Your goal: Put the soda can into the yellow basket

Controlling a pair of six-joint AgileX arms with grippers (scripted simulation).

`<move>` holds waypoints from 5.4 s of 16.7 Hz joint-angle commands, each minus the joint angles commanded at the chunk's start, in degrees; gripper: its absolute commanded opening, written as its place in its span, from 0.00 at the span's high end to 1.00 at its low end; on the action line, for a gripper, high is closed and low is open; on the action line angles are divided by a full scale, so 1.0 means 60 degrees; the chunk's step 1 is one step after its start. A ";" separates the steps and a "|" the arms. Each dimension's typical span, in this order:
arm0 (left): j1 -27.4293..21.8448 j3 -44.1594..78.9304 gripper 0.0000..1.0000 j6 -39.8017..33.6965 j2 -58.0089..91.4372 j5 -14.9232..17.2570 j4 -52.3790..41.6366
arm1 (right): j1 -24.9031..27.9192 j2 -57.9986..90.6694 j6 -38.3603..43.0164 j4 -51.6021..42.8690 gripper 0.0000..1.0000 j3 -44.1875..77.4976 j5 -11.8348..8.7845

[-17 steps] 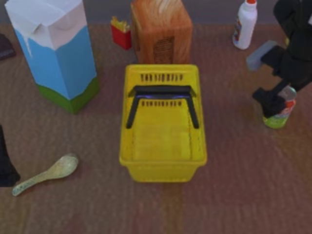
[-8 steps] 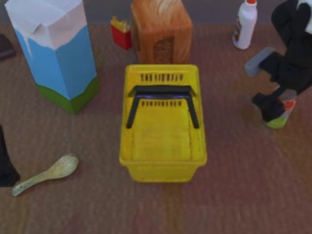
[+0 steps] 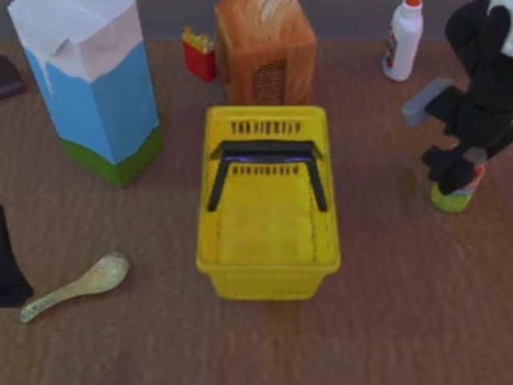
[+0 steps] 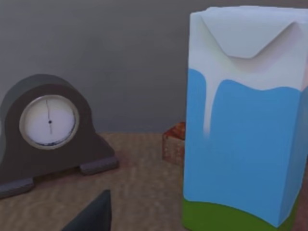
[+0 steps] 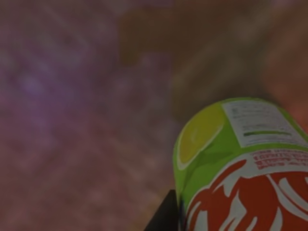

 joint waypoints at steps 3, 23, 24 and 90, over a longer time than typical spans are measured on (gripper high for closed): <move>0.0000 0.0000 0.00 0.0000 0.0000 0.0000 0.0000 | 0.0000 0.0000 0.0000 0.0000 1.00 0.0000 0.0000; 0.0000 0.0000 0.00 0.0000 0.0000 0.0000 0.0000 | 0.0524 0.0055 0.1942 0.5884 1.00 -0.0887 -0.3772; 0.0000 0.0000 0.00 0.0000 0.0000 0.0000 0.0000 | 0.0595 0.0033 0.2246 0.6838 1.00 -0.1054 -0.4324; -0.1417 0.3551 0.00 0.1656 0.3578 0.0385 -0.2682 | 0.0956 -0.2641 0.5597 1.8337 0.00 -0.6787 -0.8972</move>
